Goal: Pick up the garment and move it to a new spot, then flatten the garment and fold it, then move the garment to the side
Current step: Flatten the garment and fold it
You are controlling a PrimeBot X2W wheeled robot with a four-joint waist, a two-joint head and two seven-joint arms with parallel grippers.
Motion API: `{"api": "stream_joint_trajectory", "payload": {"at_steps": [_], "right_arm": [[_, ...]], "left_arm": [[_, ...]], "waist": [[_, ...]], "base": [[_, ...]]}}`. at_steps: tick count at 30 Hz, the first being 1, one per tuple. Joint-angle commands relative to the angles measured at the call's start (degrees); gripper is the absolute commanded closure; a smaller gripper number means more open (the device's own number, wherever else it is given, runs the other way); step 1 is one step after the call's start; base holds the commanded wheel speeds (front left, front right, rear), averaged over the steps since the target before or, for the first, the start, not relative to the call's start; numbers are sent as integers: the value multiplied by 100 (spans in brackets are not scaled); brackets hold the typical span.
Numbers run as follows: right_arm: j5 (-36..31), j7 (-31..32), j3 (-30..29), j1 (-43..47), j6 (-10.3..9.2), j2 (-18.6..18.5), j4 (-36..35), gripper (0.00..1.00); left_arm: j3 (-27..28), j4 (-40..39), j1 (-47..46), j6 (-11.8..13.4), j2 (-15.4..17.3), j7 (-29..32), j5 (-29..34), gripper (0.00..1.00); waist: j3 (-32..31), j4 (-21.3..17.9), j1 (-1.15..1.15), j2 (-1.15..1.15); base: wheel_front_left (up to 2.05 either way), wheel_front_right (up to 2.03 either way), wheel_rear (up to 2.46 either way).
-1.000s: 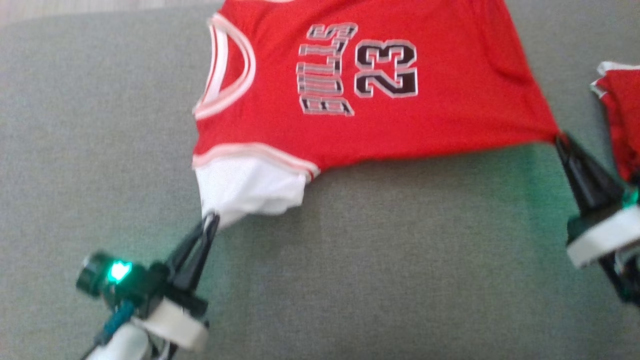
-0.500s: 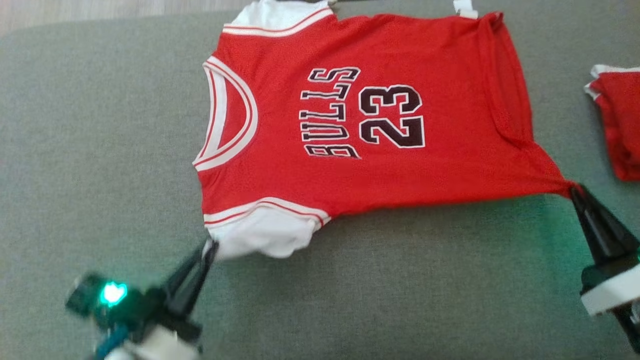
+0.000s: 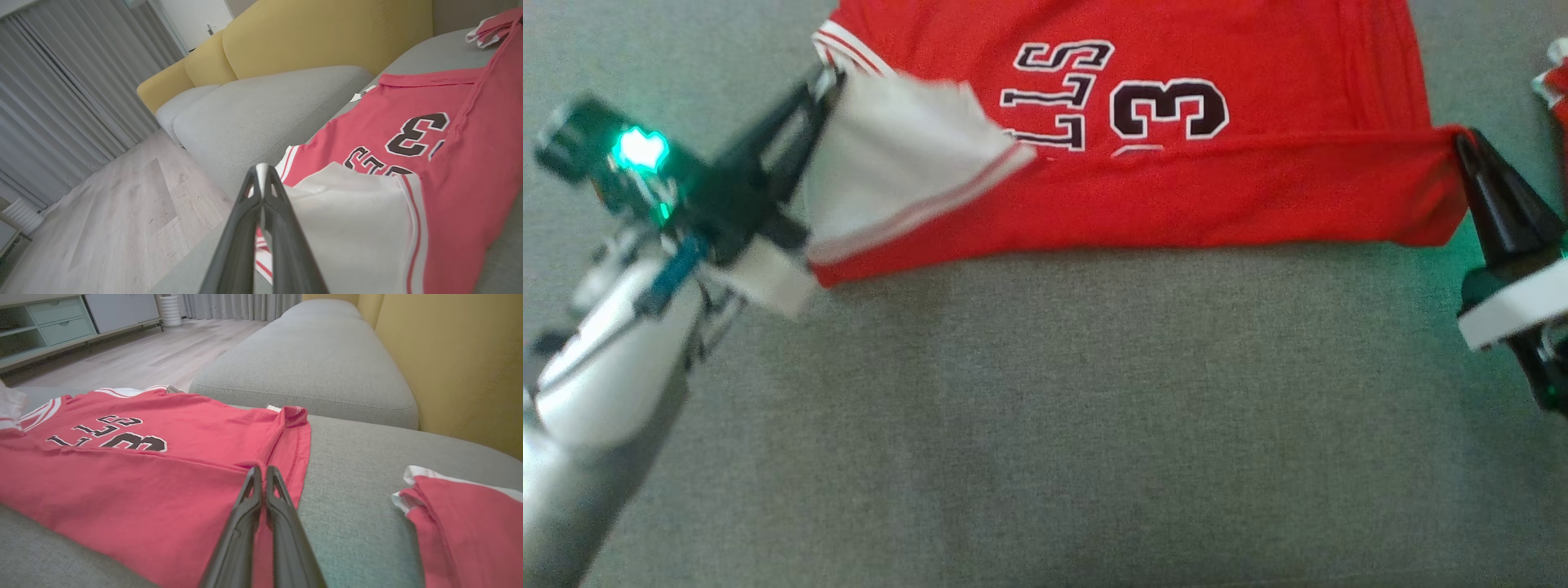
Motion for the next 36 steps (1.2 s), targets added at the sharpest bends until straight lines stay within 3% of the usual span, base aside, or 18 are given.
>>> {"api": "stream_joint_trajectory", "payload": {"at_steps": [1,8,10,11,12,20,27,35,36], "right_arm": [[54,-9,109,-88,37,-182,-30,100],[231,-161,650,-903,37,-76,544,100],[264,-214,771,-1050,37,-2,702,53],[287,-237,815,-1099,37,39,776,0],[301,-260,841,-1137,37,78,835,0],[271,-312,501,-928,37,341,690,0],[102,-314,249,-480,37,495,453,0],[81,-314,265,-350,37,566,490,0],[96,-314,281,-339,37,581,522,0]], "left_arm": [[236,4,-348,-9,179,-45,64,100],[136,1081,-1150,9,62,-275,359,100],[147,1332,-1187,97,-15,-376,361,100],[160,1431,-1162,140,-72,-415,327,62],[180,1513,-1113,207,-127,-446,292,0],[773,1339,346,795,-886,-598,-821,0],[1110,1327,1407,1488,-1169,-283,-1348,0],[1253,1535,1534,1700,-1264,184,-1637,0],[1247,1536,1570,1687,-1290,281,-1692,16]], "waist": [[178,-64,-2,0],[445,-186,-2,0],[452,-213,-2,0],[444,-221,-2,0],[426,-227,-2,0],[147,-267,-2,0],[42,-319,-2,0],[21,-358,-2,0],[-2,-364,-2,0]], "base": [[0,0,0],[0,0,0],[0,0,0],[0,0,0],[0,0,0],[0,0,0],[0,0,0],[0,0,0],[0,0,0]]}}
